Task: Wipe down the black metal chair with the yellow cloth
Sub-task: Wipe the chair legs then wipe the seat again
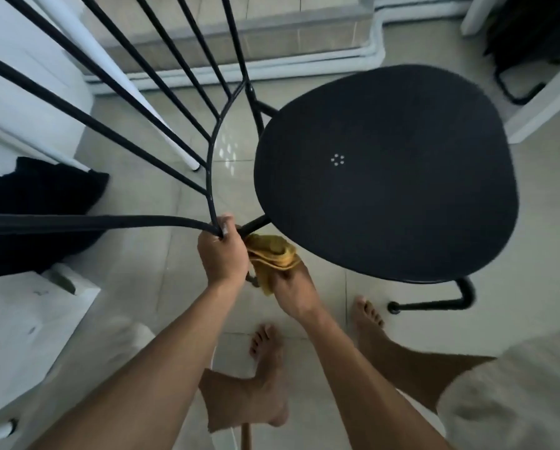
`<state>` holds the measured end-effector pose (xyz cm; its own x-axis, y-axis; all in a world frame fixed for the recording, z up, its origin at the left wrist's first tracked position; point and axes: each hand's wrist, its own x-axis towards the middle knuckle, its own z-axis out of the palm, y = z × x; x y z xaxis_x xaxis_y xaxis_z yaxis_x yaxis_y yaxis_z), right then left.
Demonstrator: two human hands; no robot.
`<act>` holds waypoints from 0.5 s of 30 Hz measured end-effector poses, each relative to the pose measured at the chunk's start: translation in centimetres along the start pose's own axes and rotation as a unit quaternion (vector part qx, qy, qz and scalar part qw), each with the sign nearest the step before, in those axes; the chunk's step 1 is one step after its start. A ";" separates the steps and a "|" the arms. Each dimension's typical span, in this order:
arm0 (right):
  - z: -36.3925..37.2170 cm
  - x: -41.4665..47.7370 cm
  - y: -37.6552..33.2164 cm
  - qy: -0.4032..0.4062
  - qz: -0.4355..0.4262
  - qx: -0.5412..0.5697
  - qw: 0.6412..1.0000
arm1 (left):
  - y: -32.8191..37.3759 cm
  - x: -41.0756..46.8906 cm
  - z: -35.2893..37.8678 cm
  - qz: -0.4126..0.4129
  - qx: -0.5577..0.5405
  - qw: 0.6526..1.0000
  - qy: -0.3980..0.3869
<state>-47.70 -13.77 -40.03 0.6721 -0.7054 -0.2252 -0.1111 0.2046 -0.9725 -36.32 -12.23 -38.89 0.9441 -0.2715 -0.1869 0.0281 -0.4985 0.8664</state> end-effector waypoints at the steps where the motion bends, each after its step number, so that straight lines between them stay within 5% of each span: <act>1: -0.5 -1.0 -0.6 0.006 -0.011 -0.002 1.000 | 0.3 -0.4 -0.4 -0.004 0.014 1.000 -0.012; 6: -2.8 -4.4 -4.8 -0.013 -0.047 -0.008 0.999 | 1.3 -3.4 -1.4 -0.063 0.058 0.995 -0.046; 11: -7.7 -5.6 -10.5 0.108 -0.036 -0.082 0.990 | 3.7 -6.2 -0.5 -0.177 0.001 0.979 -0.106; 15: -12.2 -4.5 -12.4 0.247 -0.004 -0.328 0.912 | 7.4 -7.3 0.7 -0.173 -0.041 0.952 -0.247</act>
<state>-58.32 -21.44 -27.68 0.2813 -0.9578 -0.0585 -0.6308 -0.1386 -0.7635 -43.21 -14.49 -31.41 0.6035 -0.4670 -0.6463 0.3544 -0.5690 0.7421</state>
